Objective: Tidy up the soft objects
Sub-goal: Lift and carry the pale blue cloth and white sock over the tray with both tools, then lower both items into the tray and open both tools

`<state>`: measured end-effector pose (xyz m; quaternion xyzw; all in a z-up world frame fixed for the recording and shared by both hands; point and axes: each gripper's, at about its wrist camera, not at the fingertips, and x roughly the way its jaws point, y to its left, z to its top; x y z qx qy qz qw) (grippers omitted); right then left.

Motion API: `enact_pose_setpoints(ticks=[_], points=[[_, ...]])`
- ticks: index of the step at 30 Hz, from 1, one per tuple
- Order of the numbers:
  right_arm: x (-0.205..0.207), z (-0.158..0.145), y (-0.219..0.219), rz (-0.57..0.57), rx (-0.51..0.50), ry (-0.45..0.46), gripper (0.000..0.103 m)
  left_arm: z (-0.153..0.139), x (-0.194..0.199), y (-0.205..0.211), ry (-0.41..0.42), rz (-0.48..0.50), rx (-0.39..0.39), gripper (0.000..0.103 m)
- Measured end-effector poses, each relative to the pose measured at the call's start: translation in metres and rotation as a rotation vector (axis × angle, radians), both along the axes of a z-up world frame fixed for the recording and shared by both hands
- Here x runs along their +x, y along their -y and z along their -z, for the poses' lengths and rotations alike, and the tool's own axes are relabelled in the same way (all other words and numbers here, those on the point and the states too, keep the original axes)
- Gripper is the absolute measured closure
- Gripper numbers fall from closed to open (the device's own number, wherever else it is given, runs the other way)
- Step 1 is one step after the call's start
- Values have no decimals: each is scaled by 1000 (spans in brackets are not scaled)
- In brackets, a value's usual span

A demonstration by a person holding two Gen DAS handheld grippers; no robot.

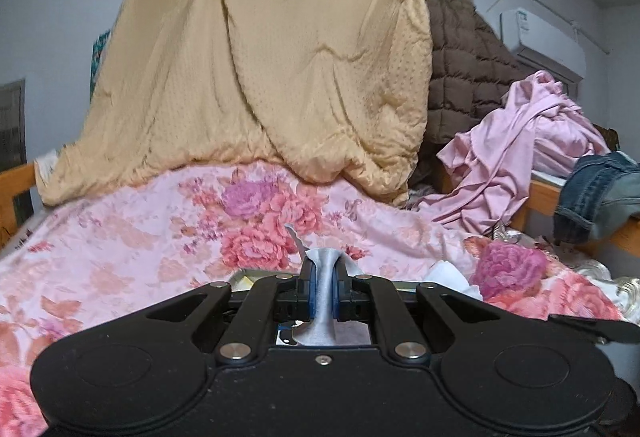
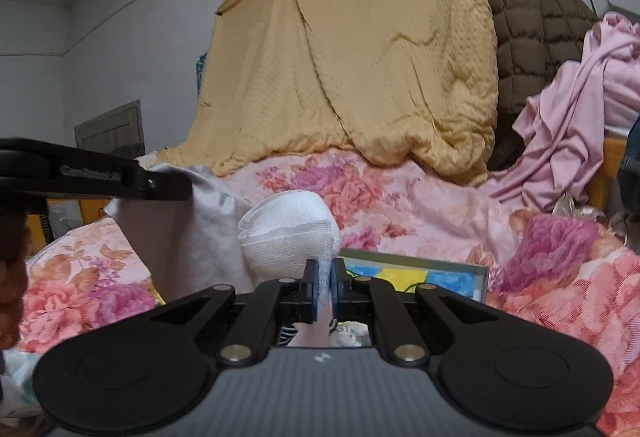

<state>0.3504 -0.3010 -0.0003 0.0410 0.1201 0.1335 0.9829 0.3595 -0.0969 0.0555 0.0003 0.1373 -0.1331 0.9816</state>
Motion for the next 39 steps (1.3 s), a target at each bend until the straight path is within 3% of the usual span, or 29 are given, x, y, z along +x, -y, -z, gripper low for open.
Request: enact_pose_setpoints(ticks=[8,17,22,29,33,39], points=[[32,13,10,9,32,-70,96,25,49,13,-119,-30,-83,96],[44,19,12,24,25,-122,95,48,69,26,-209,-48,-52,95],[45,20,11,29,13,-136,90,54,80,27,-308,-50,-37,93],[46,21,12,42,12,-146,88,61,83,29,-343,-44,-11,90],[46,21,12,48,5,-152,76,62,84,30,-355,-47,-7,88],[48,23,13,69,-7,-161,68,64,86,30,-370,-52,-12,85]])
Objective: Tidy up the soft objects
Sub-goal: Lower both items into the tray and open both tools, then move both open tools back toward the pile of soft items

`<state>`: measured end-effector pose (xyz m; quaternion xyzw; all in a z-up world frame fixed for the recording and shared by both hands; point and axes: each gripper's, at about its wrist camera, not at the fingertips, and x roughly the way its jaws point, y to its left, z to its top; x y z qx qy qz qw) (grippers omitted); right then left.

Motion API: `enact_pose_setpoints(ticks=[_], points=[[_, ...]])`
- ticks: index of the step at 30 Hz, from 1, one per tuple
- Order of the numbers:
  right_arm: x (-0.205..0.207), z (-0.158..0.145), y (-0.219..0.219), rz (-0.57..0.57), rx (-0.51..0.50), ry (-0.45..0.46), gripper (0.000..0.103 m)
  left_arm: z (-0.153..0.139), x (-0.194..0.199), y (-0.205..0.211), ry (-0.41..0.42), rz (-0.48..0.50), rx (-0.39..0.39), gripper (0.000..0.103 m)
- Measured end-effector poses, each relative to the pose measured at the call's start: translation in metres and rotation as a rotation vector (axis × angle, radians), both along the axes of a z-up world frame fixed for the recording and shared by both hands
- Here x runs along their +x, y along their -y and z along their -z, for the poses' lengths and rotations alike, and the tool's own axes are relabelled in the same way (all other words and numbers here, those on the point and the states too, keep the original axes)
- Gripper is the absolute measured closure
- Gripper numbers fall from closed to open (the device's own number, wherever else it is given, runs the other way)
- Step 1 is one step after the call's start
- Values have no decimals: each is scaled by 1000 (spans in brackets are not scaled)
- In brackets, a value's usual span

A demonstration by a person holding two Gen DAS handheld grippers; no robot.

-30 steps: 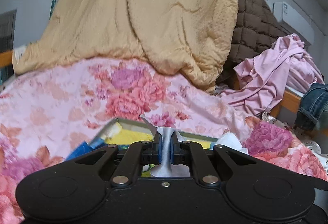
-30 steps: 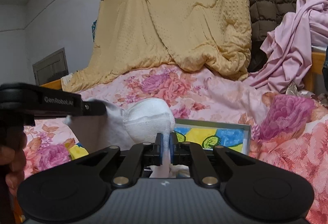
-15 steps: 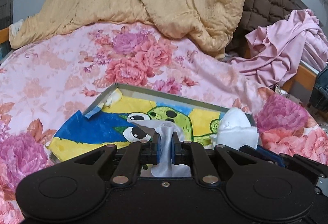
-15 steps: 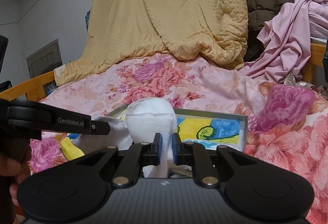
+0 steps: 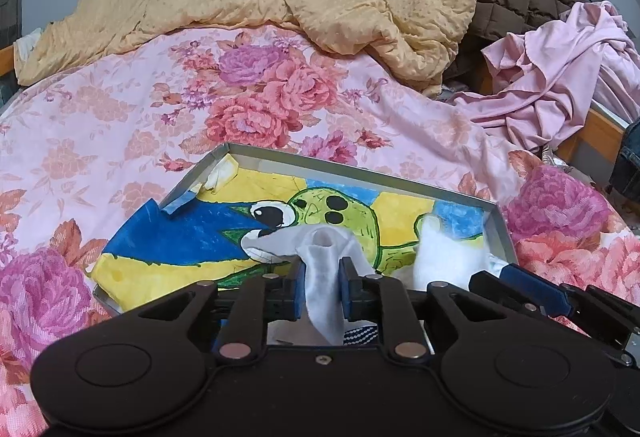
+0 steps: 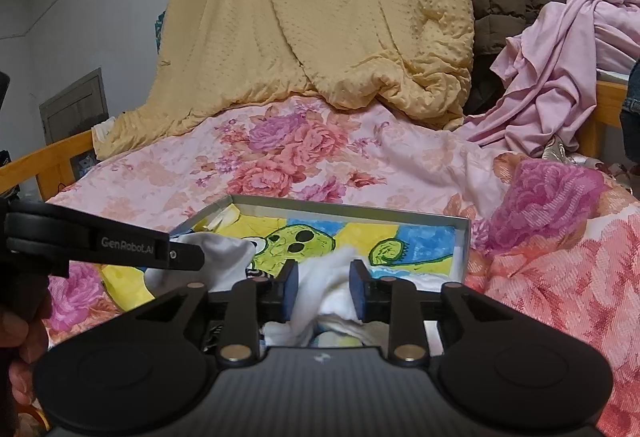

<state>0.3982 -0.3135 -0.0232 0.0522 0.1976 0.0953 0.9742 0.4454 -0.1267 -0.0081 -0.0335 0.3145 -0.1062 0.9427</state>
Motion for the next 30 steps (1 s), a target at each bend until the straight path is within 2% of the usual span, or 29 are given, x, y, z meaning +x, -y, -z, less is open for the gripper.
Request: enact_pose_setpoints(ticks=[4,13,17,19,21,27,30], points=[[0,-1,2,7,1,1,58,1,0,-1,-11,-8,-4,77],[-6,-7,1,26,-14,24,36,-2,-5,-5,0,-46,-21,35],[-10,-13,0,30,-23,47,28,-6,-10,-8,6,-72,-24,25],[-13,-15,1,39,-14,57,19,-8,-12,-11,8,-90,-21,18],[-16,-20,3,46,-1,70,15,-11,-15,-13,11,-119,-12,10],[-33,-35,9,59,33,135,0,-21,-26,-21,10,-143,10,4],[-41,-42,11,62,47,157,0,-28,-36,-24,29,-147,18,1]])
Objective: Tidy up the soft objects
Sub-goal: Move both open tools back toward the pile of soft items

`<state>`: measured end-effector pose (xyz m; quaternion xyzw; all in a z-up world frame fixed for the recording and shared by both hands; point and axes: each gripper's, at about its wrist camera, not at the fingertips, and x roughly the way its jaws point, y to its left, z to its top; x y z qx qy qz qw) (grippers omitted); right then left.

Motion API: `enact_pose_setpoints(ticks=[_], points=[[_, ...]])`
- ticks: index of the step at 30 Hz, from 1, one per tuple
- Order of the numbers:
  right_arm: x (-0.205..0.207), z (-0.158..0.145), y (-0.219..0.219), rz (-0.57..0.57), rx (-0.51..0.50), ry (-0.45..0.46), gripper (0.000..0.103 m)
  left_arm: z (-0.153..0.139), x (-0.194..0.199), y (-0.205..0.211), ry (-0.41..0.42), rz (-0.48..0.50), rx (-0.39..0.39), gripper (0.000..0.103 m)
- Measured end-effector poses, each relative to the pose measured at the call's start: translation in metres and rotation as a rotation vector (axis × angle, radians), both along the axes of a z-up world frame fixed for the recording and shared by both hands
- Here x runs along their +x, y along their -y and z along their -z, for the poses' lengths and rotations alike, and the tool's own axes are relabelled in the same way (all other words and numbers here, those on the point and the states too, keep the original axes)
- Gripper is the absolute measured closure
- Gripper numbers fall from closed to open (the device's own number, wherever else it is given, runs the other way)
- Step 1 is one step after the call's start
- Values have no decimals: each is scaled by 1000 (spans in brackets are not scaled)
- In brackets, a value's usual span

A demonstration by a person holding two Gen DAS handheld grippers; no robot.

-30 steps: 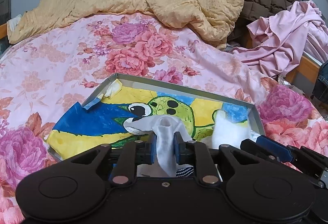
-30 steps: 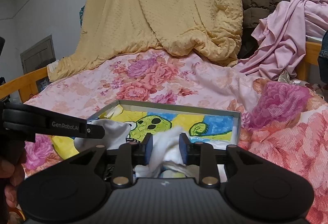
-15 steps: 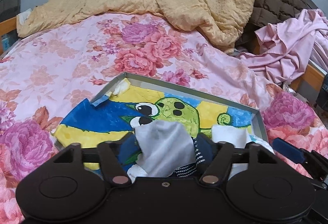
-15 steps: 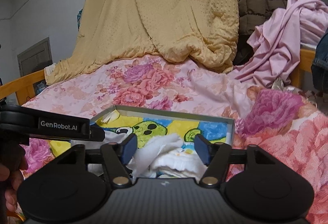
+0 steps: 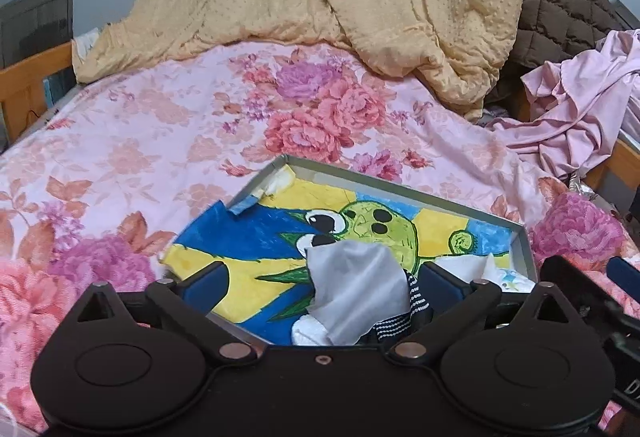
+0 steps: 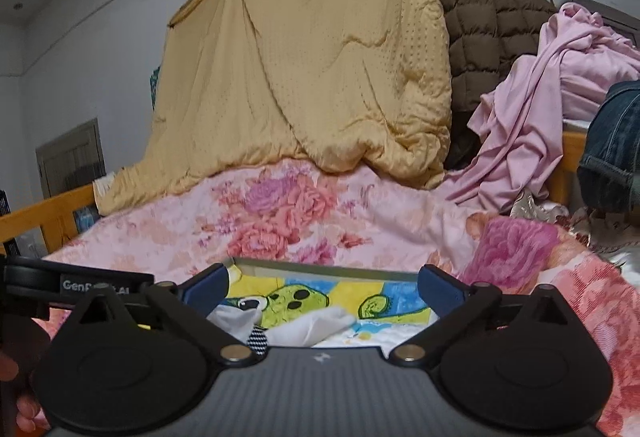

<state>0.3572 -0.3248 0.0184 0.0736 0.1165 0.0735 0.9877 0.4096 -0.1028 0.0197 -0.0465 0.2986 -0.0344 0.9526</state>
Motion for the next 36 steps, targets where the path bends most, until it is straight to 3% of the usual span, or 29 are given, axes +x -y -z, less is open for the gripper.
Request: enact_pose_setpoints(ticks=[6,15,27,36], points=[[-21,-12,2,20,2,50,0,-22,-31,-9,90,-18,36,1],[-58,-26,-5,-29,21,94,0,-50,-94,-37,226,-57,28,1],[-112,-33,-37,-128,-44,131,0,-64,-181,-77,312,-124,32,1],[-153,-34,-58,-207,-77,162,0,-62,-229,-100,318,-138,39,1]])
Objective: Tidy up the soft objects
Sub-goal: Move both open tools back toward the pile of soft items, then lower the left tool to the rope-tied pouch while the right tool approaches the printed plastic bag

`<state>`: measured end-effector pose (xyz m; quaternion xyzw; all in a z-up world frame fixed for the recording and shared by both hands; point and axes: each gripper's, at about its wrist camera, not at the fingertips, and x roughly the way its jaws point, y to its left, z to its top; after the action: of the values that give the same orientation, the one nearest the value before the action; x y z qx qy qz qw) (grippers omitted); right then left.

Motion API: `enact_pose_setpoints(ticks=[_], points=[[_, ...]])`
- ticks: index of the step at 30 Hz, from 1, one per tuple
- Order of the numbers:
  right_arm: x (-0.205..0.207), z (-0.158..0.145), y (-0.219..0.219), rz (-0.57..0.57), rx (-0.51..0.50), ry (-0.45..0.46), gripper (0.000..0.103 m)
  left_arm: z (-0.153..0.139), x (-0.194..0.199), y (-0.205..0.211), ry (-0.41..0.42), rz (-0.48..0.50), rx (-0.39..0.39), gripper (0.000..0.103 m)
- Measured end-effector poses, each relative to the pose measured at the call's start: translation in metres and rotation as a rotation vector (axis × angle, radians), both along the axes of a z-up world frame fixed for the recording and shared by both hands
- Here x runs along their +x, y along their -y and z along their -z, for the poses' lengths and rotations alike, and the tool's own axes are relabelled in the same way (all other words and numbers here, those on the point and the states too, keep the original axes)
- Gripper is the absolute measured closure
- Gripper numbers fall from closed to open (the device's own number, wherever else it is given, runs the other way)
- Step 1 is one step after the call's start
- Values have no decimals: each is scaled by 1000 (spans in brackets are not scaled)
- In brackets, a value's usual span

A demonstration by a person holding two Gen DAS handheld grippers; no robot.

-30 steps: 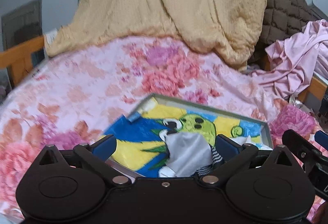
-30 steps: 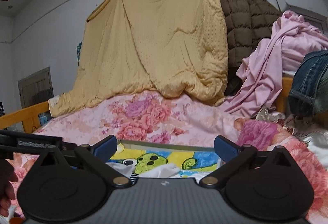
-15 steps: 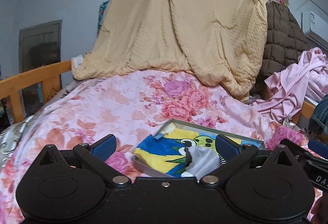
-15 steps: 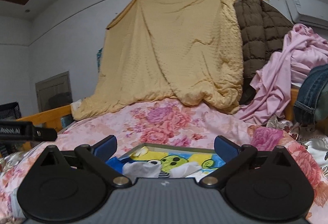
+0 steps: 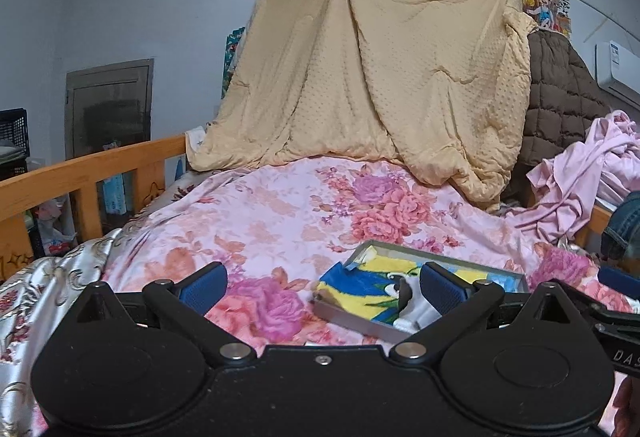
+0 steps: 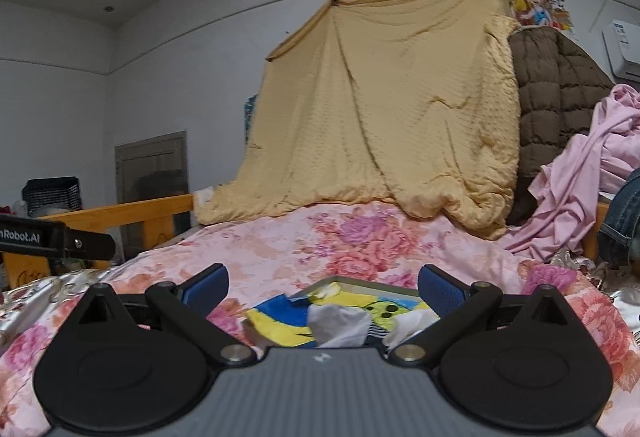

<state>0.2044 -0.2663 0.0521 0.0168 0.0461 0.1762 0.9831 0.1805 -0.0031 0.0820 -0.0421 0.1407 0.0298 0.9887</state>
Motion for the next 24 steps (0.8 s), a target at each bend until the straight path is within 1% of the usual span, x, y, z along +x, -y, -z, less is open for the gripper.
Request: enact_pose_setpoints(ticks=[4,9,13,18,21,24], points=[[-20,1,-12,-40,-19,9,0,3,-20,-12,-13,20,49,1],[-40,4,-31,-104,-63,17,0,11,-40,-30,-55,45,99,1],[-50,11,-50,-158,-133,40,0,22,-52,-47,-109,60,113,1],[-55,26,-77,-217,-261,47,0,39,-58,-67,-200,116,126,1],[-59,34,-90,-255,-311,50,0,49,-61,-78,-243,151,138,1],[-63,43,-103,-269,-361,64,0,60,-62,-88,-267,160,117,1]])
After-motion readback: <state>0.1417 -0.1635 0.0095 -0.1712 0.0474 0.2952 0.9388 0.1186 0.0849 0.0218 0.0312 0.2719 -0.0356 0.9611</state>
